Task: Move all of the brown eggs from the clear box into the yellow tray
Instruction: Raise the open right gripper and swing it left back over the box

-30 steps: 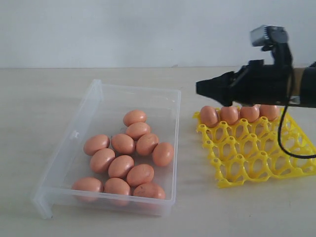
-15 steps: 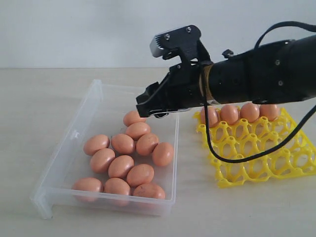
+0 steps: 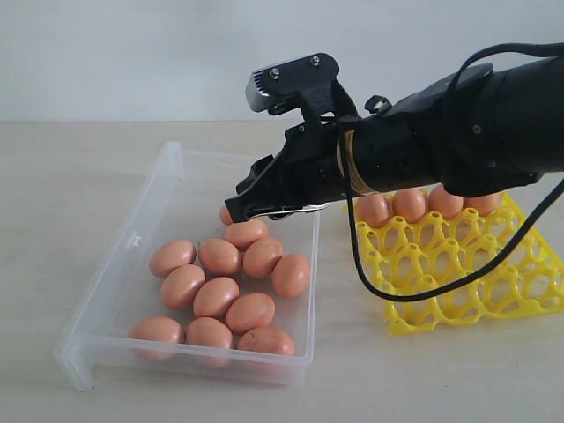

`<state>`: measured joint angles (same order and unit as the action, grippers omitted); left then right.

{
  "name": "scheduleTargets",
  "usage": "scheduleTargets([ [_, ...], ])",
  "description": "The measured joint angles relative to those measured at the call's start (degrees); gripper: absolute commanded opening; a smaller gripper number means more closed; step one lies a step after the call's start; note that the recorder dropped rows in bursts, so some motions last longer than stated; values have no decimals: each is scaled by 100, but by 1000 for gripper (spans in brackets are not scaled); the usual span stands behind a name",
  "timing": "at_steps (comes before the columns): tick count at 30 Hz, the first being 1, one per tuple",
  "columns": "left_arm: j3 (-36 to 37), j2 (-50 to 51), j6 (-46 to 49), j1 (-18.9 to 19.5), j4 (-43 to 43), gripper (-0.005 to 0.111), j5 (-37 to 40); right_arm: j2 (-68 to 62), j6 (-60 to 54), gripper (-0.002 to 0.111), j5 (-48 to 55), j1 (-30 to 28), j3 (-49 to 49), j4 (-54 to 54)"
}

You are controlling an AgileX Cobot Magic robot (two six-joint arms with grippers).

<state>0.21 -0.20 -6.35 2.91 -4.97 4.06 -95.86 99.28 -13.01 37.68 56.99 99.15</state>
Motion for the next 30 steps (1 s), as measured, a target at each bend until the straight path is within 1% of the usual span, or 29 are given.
scheduleTargets([
  [4,0,0,0,0,0,4,0,0,28,35,-503,0,0,26],
  [7,0,0,0,0,0,4,0,0,-22,35,-389,0,0,52],
  [9,0,0,0,0,0,4,0,0,-141,35,6,3,0,77],
  [12,0,0,0,0,0,4,0,24,-262,34,1216,3,0,86],
  [13,0,0,0,0,0,4,0,70,-290,32,1657,3,0,86],
  [15,0,0,0,0,0,4,0,209,-402,21,2449,3,0,86],
  [17,0,0,0,0,0,4,0,382,-619,5,2988,3,0,86],
  [18,0,0,0,0,0,4,0,475,-822,0,3229,3,0,73],
  [20,0,0,0,0,0,4,0,637,-1300,0,3607,3,0,-75],
  [23,0,0,0,0,0,4,0,850,-2247,0,4337,3,0,-604],
  [25,0,0,0,0,0,4,0,955,-3069,0,4948,3,0,-1151],
  [27,0,0,0,0,0,4,0,1006,-4001,0,5452,3,0,-2002],
  [28,0,0,0,0,0,4,0,1016,-4373,0,5584,3,0,-2363],
  [30,0,0,0,0,0,4,0,1028,-5270,0,5675,3,0,-3417],
])
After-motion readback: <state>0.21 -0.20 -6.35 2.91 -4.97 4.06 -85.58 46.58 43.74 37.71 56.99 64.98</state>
